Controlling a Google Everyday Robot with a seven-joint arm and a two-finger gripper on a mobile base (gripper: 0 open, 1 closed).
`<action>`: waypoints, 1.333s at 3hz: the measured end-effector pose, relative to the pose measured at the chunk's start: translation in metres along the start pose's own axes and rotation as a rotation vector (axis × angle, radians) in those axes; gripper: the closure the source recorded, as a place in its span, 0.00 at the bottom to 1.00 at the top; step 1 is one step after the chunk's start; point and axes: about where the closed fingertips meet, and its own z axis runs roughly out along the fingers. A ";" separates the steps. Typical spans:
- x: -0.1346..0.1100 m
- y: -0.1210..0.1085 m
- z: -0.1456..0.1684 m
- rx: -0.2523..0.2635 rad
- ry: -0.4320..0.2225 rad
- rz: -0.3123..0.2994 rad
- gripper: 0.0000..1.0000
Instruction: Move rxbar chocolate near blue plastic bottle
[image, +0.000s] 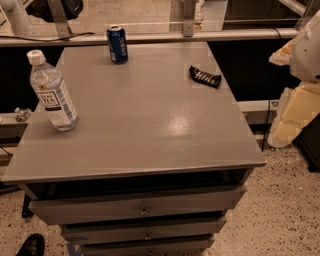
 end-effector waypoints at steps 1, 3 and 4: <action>-0.010 -0.009 0.034 -0.020 -0.077 0.044 0.00; -0.033 -0.097 0.104 0.018 -0.253 0.164 0.00; -0.040 -0.142 0.132 0.032 -0.336 0.238 0.00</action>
Offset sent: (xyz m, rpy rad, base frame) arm 0.1405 0.0210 -0.0790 0.3283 -0.0539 -0.1074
